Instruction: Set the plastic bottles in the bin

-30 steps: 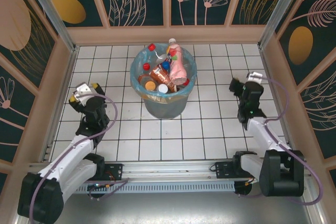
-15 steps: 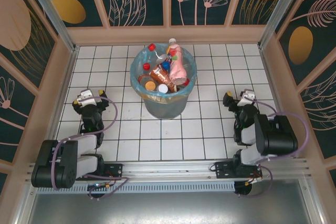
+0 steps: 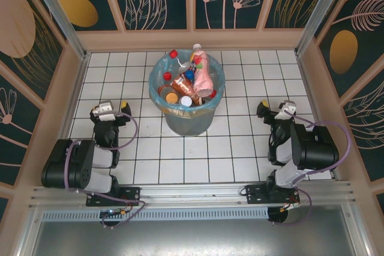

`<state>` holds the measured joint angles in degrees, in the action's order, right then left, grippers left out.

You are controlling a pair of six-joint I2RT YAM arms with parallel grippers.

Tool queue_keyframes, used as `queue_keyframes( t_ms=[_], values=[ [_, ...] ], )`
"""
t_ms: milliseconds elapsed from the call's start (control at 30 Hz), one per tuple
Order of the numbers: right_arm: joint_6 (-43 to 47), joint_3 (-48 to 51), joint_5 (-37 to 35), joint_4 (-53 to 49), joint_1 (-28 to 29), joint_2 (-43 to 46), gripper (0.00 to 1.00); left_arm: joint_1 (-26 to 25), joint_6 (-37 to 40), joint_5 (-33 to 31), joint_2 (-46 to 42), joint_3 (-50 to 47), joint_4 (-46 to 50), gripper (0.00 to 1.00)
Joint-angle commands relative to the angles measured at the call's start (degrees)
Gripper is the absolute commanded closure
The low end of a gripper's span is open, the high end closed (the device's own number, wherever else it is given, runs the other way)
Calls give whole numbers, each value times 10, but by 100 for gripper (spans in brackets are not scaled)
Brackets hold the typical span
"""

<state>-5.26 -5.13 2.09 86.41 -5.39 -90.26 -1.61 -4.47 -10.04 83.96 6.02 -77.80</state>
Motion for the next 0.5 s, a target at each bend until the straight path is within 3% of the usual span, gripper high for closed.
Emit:
queue_keyframes(
  t_ms=[0, 33, 467],
  values=[
    [1, -14, -41, 2, 11, 10, 1, 4, -8, -16, 37, 46, -16, 1],
    [2, -15, -45, 1, 12, 10, 1, 4, -13, -33, 30, 73, 50, 1],
    [5, -16, -57, -1, 18, 10, 1, 4, -12, -34, 30, 67, 35, 1]
  ],
)
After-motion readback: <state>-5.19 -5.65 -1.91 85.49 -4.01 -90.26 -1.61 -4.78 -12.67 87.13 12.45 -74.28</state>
